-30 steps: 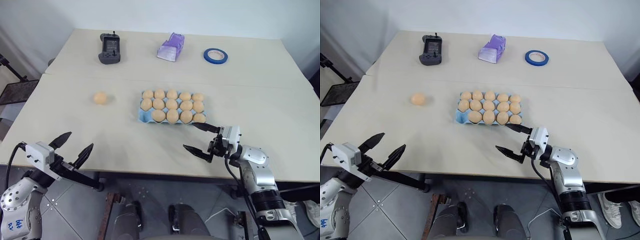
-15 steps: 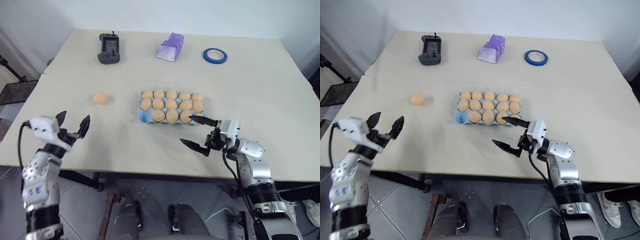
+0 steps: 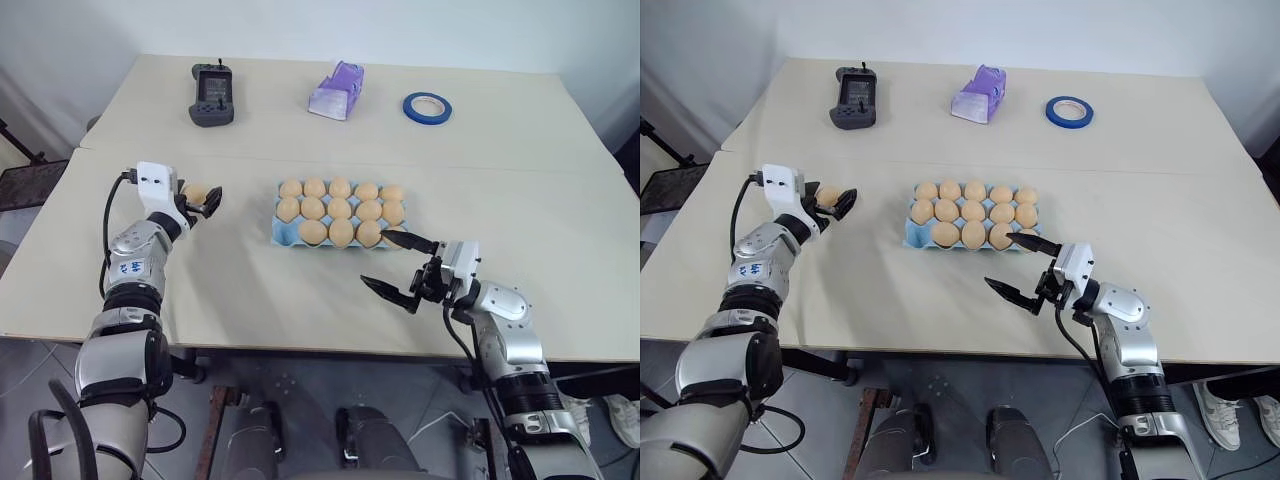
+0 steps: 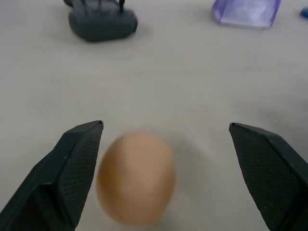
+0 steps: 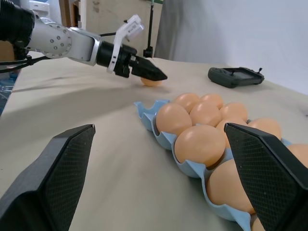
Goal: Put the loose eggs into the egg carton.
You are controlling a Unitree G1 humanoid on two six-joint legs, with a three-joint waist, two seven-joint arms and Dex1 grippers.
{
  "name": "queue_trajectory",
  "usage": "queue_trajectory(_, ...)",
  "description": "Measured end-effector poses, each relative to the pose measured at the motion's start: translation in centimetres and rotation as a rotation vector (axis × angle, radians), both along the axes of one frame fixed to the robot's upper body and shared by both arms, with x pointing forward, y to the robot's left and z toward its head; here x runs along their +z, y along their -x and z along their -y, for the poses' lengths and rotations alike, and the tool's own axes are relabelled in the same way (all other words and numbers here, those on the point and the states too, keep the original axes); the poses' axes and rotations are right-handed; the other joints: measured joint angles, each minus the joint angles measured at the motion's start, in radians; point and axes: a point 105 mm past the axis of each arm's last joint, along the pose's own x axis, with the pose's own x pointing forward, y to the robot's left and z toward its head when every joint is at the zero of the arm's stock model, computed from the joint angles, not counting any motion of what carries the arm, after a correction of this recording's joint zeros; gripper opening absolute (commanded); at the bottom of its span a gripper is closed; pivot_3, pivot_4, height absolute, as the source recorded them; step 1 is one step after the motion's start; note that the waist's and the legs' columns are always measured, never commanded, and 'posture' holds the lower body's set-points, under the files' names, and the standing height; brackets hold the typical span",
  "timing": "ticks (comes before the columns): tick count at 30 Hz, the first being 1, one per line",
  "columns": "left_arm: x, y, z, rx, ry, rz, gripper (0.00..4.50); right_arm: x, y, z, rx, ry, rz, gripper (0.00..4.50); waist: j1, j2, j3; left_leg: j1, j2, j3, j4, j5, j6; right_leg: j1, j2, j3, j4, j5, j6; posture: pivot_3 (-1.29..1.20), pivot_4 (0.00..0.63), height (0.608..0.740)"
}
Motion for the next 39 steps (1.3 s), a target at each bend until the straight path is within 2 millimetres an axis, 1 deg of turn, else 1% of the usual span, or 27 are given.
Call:
queue_trajectory(4, -0.5, -0.2, 0.1, 0.006, -0.013, -0.038, 4.48, -0.2, 0.2, 0.2, -0.019, -0.004, -0.008, 4.5, 0.0, 0.0, 0.0, 0.0, -0.001, 0.001, 0.002, -0.002, -0.002, 0.0, -0.002, 0.0, 0.001, 0.0, 0.001, 0.0, 0.15, 0.74)
queue_trajectory(5, -0.6, -0.2, 0.2, 0.005, -0.016, -0.044, 4.29, -0.2, 0.3, 0.2, -0.02, -0.004, -0.005, 4.5, 0.0, 0.0, 0.0, 0.0, -0.001, 0.001, 0.002, -0.003, -0.003, 0.0, -0.002, -0.001, 0.001, 0.0, 0.001, 0.0, 0.15, 0.74)
queue_trajectory(7, -0.8, -0.2, 0.2, 0.002, -0.02, -0.055, 3.85, -0.1, 0.3, 0.2, -0.025, -0.004, -0.002, 4.5, 0.0, 0.0, 0.0, 0.0, -0.001, 0.0, 0.002, -0.003, -0.003, 0.0, -0.002, -0.001, 0.002, 0.0, 0.001, 0.0, 0.15, 0.74)
queue_trajectory(13, -1.2, -0.2, 0.3, -0.007, -0.025, -0.071, 1.94, -0.1, 0.2, 0.4, -0.039, -0.006, -0.003, 4.5, 0.001, -0.001, 0.0, 0.0, -0.001, 0.0, 0.002, -0.003, -0.002, 0.0, -0.002, 0.0, 0.002, 0.0, 0.001, 0.0, 0.15, 0.74)
queue_trajectory(16, -1.0, -0.2, 0.6, -0.034, -0.025, -0.06, 1.94, -0.1, 0.2, 0.4, -0.04, -0.005, -0.003, 4.5, 0.001, -0.001, 0.0, 0.0, -0.001, 0.0, 0.002, -0.002, -0.001, 0.0, -0.002, -0.001, 0.002, 0.0, 0.001, 0.0, 0.15, 0.74)
queue_trajectory(18, -0.5, 0.0, 1.3, -0.102, -0.025, -0.029, 1.94, -0.1, 0.2, 0.4, -0.04, -0.005, -0.003, 4.5, 0.002, -0.001, 0.0, 0.0, -0.001, 0.0, 0.002, -0.002, -0.001, 0.0, -0.002, -0.001, 0.002, 0.0, 0.001, 0.0, 0.15, 0.74)
queue_trajectory(20, 0.9, 0.3, 2.9, -0.23, -0.02, 0.044, 1.94, -0.1, 0.2, 0.5, -0.042, -0.003, -0.003, 4.5, 0.002, -0.001, 0.0, 0.0, -0.001, 0.001, 0.002, -0.002, -0.002, 0.0, -0.002, -0.003, 0.002, 0.0, 0.001, 0.0, 0.15, 0.74)
queue_trajectory(23, 3.0, 1.5, 6.1, -0.468, -0.053, 0.16, 1.94, -0.1, 0.2, 0.6, -0.045, 0.003, -0.002, 4.5, 0.003, -0.001, 0.0, 0.0, -0.001, 0.001, 0.002, -0.002, -0.003, 0.001, -0.002, -0.003, 0.002, 0.0, 0.001, 0.0, 0.15, 0.74)
queue_trajectory(24, 3.3, 2.0, 7.1, -0.534, -0.062, 0.182, 1.94, -0.1, 0.2, 0.7, -0.045, 0.005, -0.002, 4.5, 0.003, -0.001, 0.0, 0.0, -0.001, 0.001, 0.002, -0.002, -0.002, 0.001, -0.002, -0.003, 0.002, 0.0, 0.001, 0.0, 0.15, 0.74)
queue_trajectory(26, 3.1, 3.1, 8.8, -0.661, -0.086, 0.186, 1.94, -0.1, 0.2, 0.7, -0.047, 0.008, -0.002, 4.5, 0.003, -0.001, 0.0, 0.0, -0.001, 0.001, 0.002, -0.001, -0.001, 0.001, -0.002, -0.001, 0.003, 0.0, 0.001, 0.0, 0.15, 0.74)
queue_trajectory(29, 1.3, 4.5, 11.2, -0.804, -0.114, 0.122, 1.94, -0.1, 0.2, 0.9, -0.052, 0.012, -0.002, 4.5, -0.001, -0.001, 0.0, 0.0, 0.0, 0.001, 0.003, -0.001, 0.0, 0.001, -0.001, 0.001, 0.003, 0.0, 0.001, 0.0, 0.15, 0.74)
queue_trajectory(31, 0.1, 5.1, 11.8, -0.846, -0.134, 0.076, 1.94, -0.1, 0.1, 0.9, -0.055, 0.01, -0.003, 4.5, -0.002, -0.001, 0.0, 0.001, 0.0, 0.0, 0.004, 0.0, 0.0, 0.001, -0.001, 0.002, 0.004, 0.0, 0.001, 0.0, 0.15, 0.74)
queue_trajectory(34, -0.2, 5.1, 11.9, -0.848, -0.136, 0.057, 1.94, -0.1, 0.1, 0.9, -0.059, 0.009, -0.003, 4.5, -0.001, -0.001, 0.0, 0.001, 0.0, -0.001, 0.004, -0.001, 0.0, 0.001, -0.001, 0.001, 0.004, 0.0, 0.001, 0.0, 0.15, 0.74)
queue_trajectory(39, -0.1, 5.3, 11.8, -0.856, -0.142, 0.048, 3.33, -0.4, 0.2, 1.0, -0.067, 0.007, -0.013, 4.5, 0.001, -0.001, 0.0, 0.0, -0.001, -0.001, 0.004, -0.001, 0.001, 0.002, -0.002, 0.001, 0.004, 0.0, 0.001, 0.0, 0.15, 0.74)
